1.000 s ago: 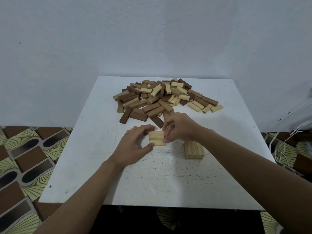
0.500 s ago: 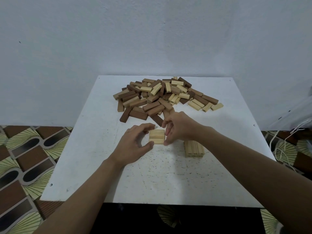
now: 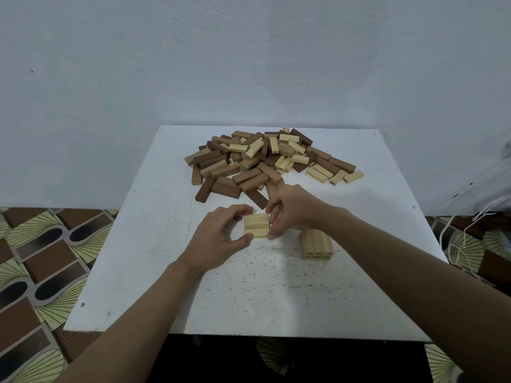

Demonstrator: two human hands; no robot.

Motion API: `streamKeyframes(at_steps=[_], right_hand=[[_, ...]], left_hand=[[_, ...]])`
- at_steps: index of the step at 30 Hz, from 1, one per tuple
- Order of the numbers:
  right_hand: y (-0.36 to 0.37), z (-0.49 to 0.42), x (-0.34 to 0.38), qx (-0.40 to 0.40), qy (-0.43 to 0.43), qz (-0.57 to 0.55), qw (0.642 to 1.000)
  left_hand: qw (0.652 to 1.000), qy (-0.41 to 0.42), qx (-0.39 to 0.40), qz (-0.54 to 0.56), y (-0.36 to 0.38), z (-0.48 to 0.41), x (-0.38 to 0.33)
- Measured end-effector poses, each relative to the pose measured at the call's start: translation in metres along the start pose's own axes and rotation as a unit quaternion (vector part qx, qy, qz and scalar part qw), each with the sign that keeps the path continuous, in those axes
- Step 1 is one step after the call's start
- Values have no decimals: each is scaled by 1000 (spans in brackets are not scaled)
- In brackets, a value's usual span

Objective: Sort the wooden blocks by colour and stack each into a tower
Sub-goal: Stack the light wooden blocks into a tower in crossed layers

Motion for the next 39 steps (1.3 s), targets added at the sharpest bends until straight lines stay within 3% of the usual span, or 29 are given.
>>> streamKeyframes(at_steps=[19, 29, 39], right_hand=[[1, -1, 2, -8, -7, 7, 1000], [5, -5, 15, -26, -64, 136, 988], [4, -6, 19, -19, -76, 168, 983]], left_hand=[[1000, -5, 4, -17, -1, -1, -3], [1000, -14, 10, -15, -3, -3, -4], [987, 12, 128, -100, -5, -24, -10]])
Point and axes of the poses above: each hand's wrist, its own z-axis away from the middle knuckle, its own y-axis out of the palm, x = y × z, the point moved 9 cm from there along -z, towards the middle knuckle, and after that the axes turned 8 degrees about y, right-handed, at the moved point
